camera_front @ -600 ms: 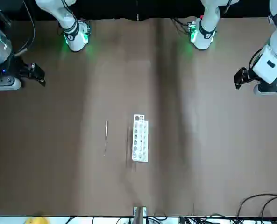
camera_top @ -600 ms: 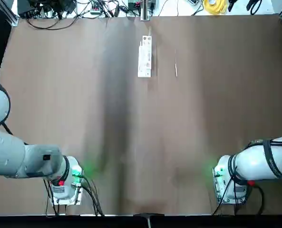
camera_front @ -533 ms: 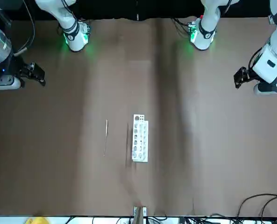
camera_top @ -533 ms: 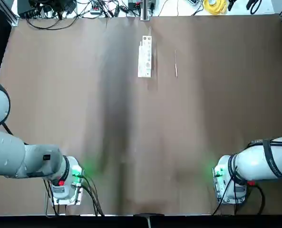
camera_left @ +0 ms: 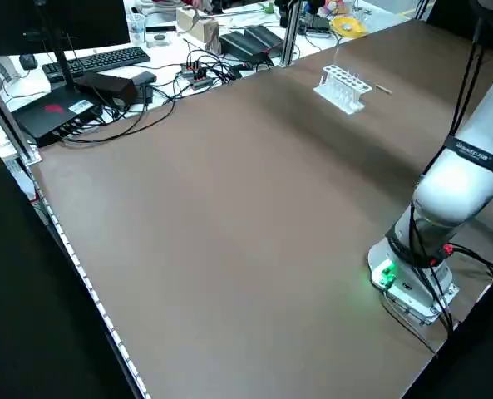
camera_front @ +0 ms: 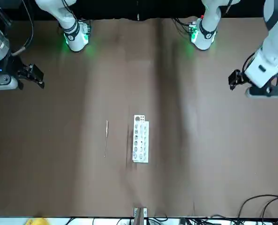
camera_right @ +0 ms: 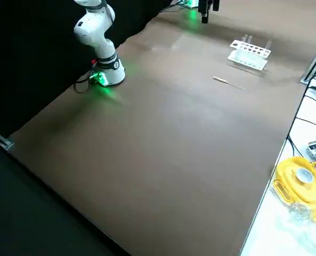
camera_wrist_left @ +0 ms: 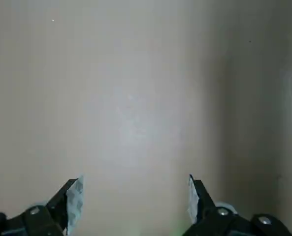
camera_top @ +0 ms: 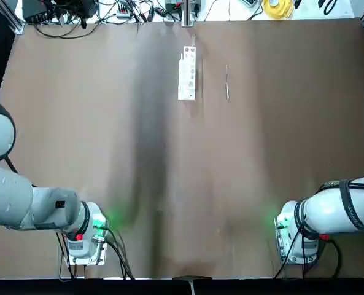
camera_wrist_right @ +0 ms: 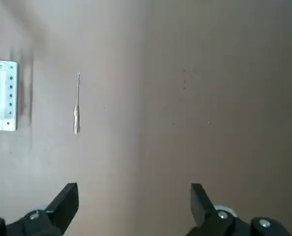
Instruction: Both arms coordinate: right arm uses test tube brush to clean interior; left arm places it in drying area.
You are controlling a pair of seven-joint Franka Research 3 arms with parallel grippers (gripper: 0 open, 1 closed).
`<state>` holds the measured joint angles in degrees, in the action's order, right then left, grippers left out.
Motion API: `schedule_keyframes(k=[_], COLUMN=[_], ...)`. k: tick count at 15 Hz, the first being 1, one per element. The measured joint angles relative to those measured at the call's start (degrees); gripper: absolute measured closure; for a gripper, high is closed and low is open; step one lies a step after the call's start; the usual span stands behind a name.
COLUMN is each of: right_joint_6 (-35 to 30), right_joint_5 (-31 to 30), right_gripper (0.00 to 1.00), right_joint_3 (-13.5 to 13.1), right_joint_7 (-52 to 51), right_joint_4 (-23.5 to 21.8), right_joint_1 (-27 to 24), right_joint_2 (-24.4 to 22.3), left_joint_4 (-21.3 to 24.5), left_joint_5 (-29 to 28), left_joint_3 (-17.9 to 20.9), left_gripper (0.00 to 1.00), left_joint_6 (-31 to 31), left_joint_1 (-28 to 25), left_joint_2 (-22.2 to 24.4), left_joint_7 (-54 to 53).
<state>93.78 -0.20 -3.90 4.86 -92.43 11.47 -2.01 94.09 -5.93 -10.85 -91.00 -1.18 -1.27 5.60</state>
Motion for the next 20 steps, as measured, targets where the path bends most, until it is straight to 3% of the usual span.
schedule_keyframes(k=[5, 9, 13, 17, 18, 20], right_joint_6=[0.03, 1.82, 9.45, 16.47, 21.44, 25.25], right_joint_5=[0.12, 1.03, 5.59, 5.91, 5.89, 5.85], right_gripper=[0.0, 0.0, 0.0, 0.0, 0.0, 0.0], right_joint_3=[0.36, 1.09, 1.16, 1.21, 1.22, 1.2], right_joint_7=[0.08, 1.68, 5.35, 9.38, 11.87, 12.52], right_joint_4=[-0.21, -0.43, -0.42, -0.41, -0.39, 0.71], right_joint_1=[2.88, 7.76, 9.51, 13.4, 14.9, 15.41], right_joint_2=[1.53, 6.35, 13.64, 19.01, 22.57, 27.3], left_joint_4=[-0.43, -0.96, -1.11, -1.17, -1.35, -1.69], left_joint_5=[0.0, 0.0, 0.0, 0.0, 0.0, 0.0], left_joint_3=[-0.05, -0.37, -0.51, -0.49, -0.43, -0.44], left_gripper=[0.0, 0.0, 0.0, 0.0, 0.0, 0.0], left_joint_6=[-2.35, -3.51, -3.68, -4.75, -5.15, -5.49], left_joint_1=[0.03, 0.68, 2.19, 2.72, 2.59, 2.63], left_joint_2=[-5.87, -8.37, -9.68, -11.66, -12.36, -12.95], left_joint_7=[-0.25, -0.33, 0.04, -0.03, -0.09, 0.06])
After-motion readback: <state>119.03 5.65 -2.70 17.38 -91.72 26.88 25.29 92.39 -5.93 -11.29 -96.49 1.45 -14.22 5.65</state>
